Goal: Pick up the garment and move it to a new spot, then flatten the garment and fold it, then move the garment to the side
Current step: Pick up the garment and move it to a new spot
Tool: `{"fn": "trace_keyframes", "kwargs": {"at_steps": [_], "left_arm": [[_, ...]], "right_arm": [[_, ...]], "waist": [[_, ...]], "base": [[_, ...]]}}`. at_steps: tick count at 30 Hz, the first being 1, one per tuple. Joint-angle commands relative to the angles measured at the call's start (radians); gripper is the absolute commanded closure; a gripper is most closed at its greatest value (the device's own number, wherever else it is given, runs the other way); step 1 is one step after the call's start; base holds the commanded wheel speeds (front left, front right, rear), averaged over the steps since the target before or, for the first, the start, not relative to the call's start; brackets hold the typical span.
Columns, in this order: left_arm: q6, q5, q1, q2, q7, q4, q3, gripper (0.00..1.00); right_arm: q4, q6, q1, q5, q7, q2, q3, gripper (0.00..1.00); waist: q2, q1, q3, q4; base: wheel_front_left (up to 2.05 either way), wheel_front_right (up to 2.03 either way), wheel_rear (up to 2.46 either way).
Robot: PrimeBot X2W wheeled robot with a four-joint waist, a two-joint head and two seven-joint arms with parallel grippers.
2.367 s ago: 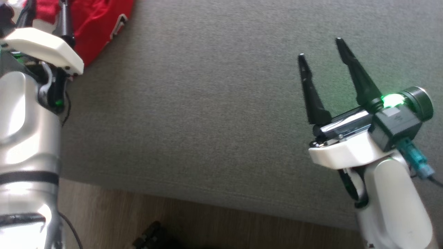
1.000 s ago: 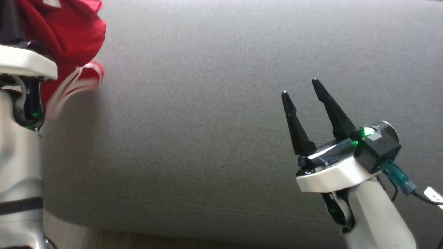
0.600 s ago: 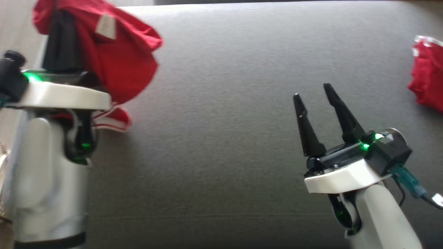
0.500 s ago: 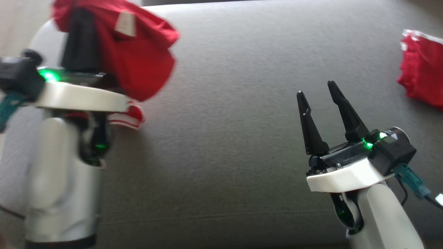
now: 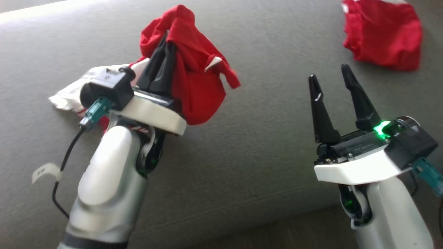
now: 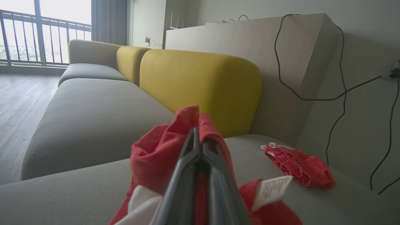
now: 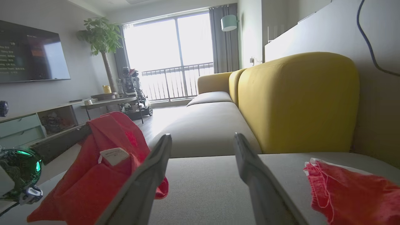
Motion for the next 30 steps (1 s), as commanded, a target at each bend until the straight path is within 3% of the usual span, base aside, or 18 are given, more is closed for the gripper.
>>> {"fn": "trace_keyframes", "kwargs": {"at_steps": [1, 7, 8, 10, 11, 15, 20, 30], "left_arm": [[0.014, -0.003, -0.08, 0.007, -0.015, -0.008, 0.024, 1.0], [0.032, -0.044, -0.138, 0.002, -0.035, 0.116, -0.064, 1.0], [0.034, -0.055, -0.144, 0.002, -0.037, 0.139, -0.087, 0.96], [0.039, -0.08, -0.15, 0.002, -0.03, 0.2, -0.124, 0.44], [0.041, -0.09, -0.154, 0.002, -0.023, 0.229, -0.14, 0.0], [0.041, -0.11, -0.171, 0.002, -0.032, 0.286, -0.165, 0.0], [0.034, -0.123, -0.166, 0.006, -0.044, 0.257, -0.128, 0.0], [0.051, -0.054, -0.035, 0.081, -0.045, 0.024, 0.022, 0.0]], "right_arm": [[-0.04, 0.0, -0.033, 0.014, -0.009, 0.011, 0.011, 0.0], [-0.046, 0.0, -0.03, 0.031, -0.009, 0.011, -0.006, 0.0], [-0.044, 0.0, -0.03, 0.032, -0.009, 0.011, -0.005, 0.0], [-0.037, 0.0, -0.026, 0.035, -0.009, 0.011, 0.0, 0.0], [-0.033, 0.0, -0.024, 0.035, -0.009, 0.011, 0.002, 0.0], [-0.021, 0.0, -0.018, 0.033, -0.009, 0.011, -0.007, 0.0], [-0.013, 0.0, -0.01, 0.024, -0.009, 0.011, -0.01, 0.0], [0.003, 0.0, 0.0, -0.005, -0.009, 0.011, -0.006, 0.0]], "waist": [[0.0, 0.0, 0.035, -0.047], [0.0, 0.0, 0.045, -0.082], [0.0, 0.0, 0.044, -0.085], [0.0, 0.0, 0.037, -0.091], [0.0, 0.0, 0.033, -0.092], [0.0, 0.0, 0.016, -0.078], [0.0, 0.0, -0.007, -0.043], [0.0, 0.0, -0.082, 0.074]], "base": [[0.0, 0.0, 0.0], [0.0, 0.0, 0.0], [0.0, 0.0, 0.0], [0.0, 0.0, 0.0], [0.0, 0.0, 0.0], [0.0, 0.0, 0.0], [0.0, 0.0, 0.0], [0.0, 0.0, 0.0]]}}
